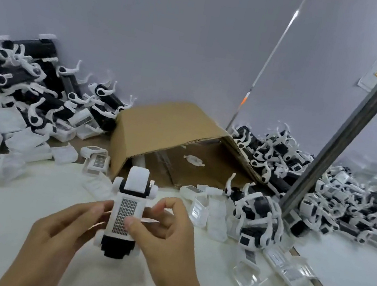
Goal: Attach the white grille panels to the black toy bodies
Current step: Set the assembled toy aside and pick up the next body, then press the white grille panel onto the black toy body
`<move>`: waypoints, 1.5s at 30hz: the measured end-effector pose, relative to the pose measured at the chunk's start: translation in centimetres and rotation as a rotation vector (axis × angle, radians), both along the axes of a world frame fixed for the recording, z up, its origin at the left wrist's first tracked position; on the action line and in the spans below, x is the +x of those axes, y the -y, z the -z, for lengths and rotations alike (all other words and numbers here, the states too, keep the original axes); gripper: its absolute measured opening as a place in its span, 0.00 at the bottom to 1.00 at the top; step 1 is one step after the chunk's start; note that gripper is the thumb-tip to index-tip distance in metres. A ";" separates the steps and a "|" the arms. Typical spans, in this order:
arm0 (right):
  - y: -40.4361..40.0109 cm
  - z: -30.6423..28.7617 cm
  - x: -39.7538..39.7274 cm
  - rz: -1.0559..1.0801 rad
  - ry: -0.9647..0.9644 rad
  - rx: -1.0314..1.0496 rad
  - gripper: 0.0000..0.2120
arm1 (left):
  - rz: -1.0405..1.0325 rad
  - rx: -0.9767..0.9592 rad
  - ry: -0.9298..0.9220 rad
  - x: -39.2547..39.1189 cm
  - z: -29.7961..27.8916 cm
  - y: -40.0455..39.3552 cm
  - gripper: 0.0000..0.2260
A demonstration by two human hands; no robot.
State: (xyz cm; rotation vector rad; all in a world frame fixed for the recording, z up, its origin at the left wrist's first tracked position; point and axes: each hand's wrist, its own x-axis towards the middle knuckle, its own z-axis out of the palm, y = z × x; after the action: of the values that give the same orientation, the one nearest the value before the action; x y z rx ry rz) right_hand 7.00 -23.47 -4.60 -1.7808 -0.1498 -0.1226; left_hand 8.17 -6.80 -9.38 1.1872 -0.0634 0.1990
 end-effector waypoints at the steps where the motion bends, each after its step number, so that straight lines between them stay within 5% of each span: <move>1: 0.3 -0.8 -0.2 0.027 0.159 -0.183 0.17 | -0.030 -0.041 0.007 0.3 0.3 -0.2 0.10; 5: 3.8 -6.0 0.6 0.107 0.895 -0.635 0.08 | -0.197 -0.106 -0.035 1.9 1.4 -1.5 0.10; 8: 8.6 -12.3 4.5 0.412 1.027 -0.813 0.10 | -0.185 -0.133 -0.053 2.4 1.5 -1.6 0.11; 10: 12.0 -17.0 8.1 0.635 0.745 -0.841 0.09 | -0.184 -0.070 -0.055 2.4 1.5 -1.4 0.10; 13: 15.2 -19.0 10.7 0.721 0.201 -0.731 0.24 | -0.194 -0.062 -0.060 2.2 1.2 -1.2 0.07; 17: 10.8 -14.1 9.0 0.505 0.161 -0.626 0.07 | -0.214 -0.114 -0.081 2.4 1.0 -1.2 0.08; 23: -1.2 -3.3 5.9 -0.008 -0.223 0.088 0.09 | -0.197 -0.129 -0.078 2.2 0.7 -1.2 0.12; 28: -8.0 2.3 3.9 -0.042 -0.304 0.510 0.10 | -0.284 -0.048 -0.123 1.7 0.1 -1.7 0.12; 37: -8.6 4.2 4.9 -0.090 -0.207 0.384 0.14 | -0.886 0.492 -0.058 2.2 -0.4 -8.4 0.06; 39: -8.8 4.5 4.9 -0.111 -0.177 0.338 0.14 | -0.979 0.723 0.011 3.5 -0.5 -10.5 0.11; 42: -8.9 4.7 5.0 -0.120 -0.170 0.327 0.14 | -0.907 1.180 0.047 6.0 -0.8 -15.0 0.18; 45: -9.0 4.9 5.1 -0.129 -0.164 0.330 0.14 | -0.624 1.713 -0.127 9.5 -2.1 -20.1 0.28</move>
State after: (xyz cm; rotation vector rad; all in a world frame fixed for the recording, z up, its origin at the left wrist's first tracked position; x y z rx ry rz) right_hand 12.10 -14.46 -9.54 -1.4410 -0.1188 0.0876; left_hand 17.63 13.26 -7.32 2.9134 0.3275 0.6849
